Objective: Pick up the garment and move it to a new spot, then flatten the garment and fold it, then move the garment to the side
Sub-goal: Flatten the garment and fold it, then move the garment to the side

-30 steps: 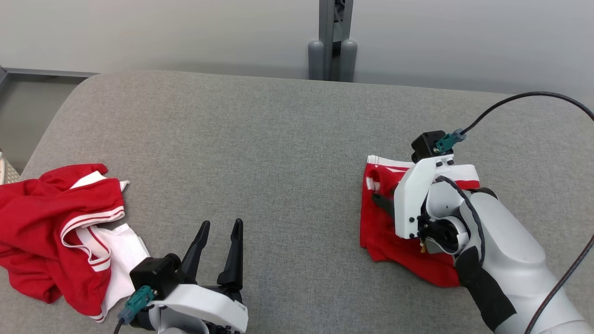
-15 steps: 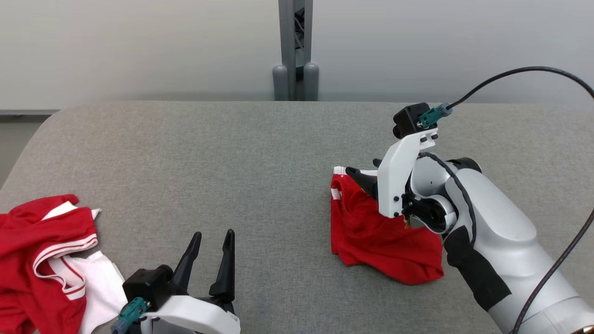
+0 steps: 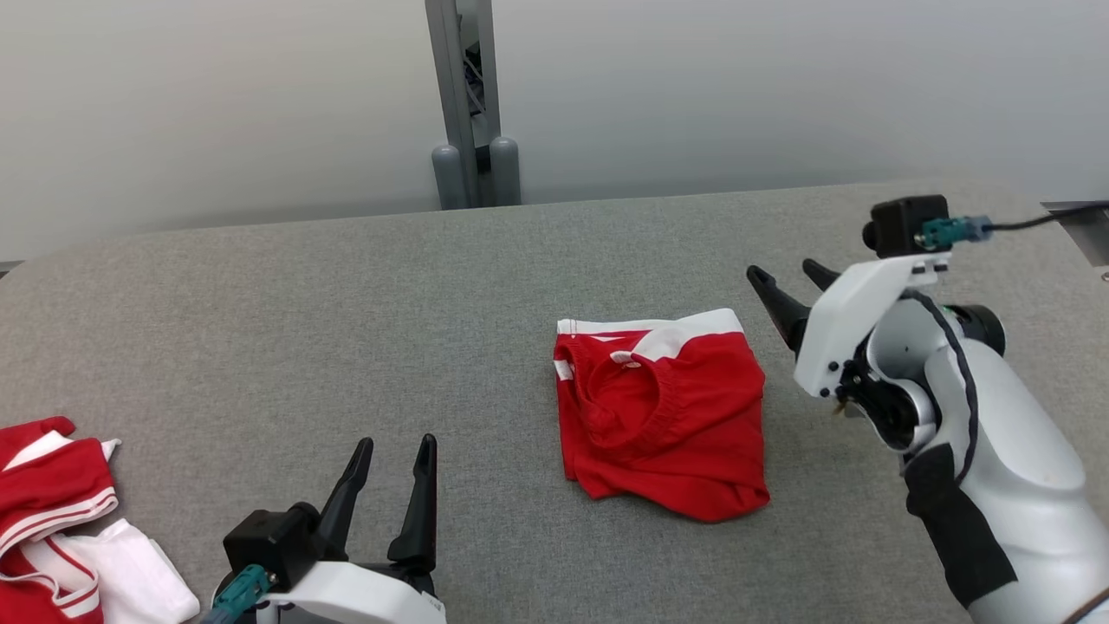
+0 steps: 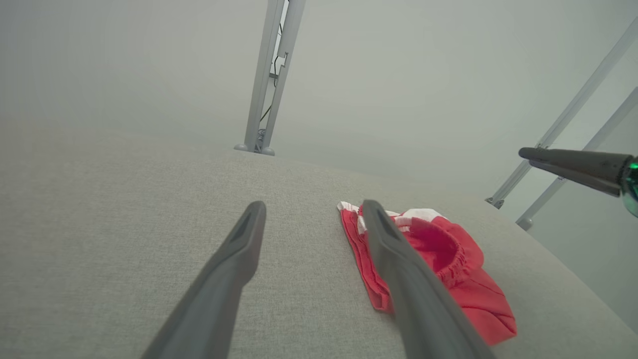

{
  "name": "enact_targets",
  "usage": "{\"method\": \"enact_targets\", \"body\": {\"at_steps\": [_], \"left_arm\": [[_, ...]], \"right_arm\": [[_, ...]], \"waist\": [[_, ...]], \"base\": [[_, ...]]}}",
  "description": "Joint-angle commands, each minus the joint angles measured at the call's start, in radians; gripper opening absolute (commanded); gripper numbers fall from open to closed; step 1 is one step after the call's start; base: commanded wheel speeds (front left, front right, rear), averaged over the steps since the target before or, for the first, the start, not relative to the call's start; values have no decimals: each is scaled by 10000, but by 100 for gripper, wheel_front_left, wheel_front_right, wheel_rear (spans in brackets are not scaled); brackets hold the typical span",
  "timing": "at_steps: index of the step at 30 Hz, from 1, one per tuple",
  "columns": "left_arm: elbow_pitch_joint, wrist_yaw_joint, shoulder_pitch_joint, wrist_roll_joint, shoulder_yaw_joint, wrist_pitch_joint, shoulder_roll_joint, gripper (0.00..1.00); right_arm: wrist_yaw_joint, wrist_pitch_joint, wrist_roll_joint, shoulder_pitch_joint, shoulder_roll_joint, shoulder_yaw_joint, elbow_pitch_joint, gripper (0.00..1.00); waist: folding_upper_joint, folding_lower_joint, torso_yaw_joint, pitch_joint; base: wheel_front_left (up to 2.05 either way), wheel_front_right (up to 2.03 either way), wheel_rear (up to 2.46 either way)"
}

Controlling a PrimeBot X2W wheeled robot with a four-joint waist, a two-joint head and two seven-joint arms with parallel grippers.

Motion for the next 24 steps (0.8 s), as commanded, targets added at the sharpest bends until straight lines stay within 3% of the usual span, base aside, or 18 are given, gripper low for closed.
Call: {"method": "enact_targets", "body": {"at_steps": [1,8,15,24], "left_arm": [[-118,67,72,88,13,47,123,100],[-382,176,5,150,-35,219,277,100],[-533,237,-117,195,-49,314,373,100],[-739,360,-269,260,-40,409,456,100]], "right_arm": [[1,-252,-116,530,-47,-354,-174,100],[1,-635,-162,2045,104,-1395,-607,100],[1,-769,-225,2862,258,-1771,-754,100],[1,-968,-586,2927,366,-2273,10,100]], "waist": [[0,0,-69,91],[0,0,-31,341],[0,0,167,525],[0,0,798,748]], "base": [[0,0,0],[0,0,0],[0,0,0],[0,0,0]]}}
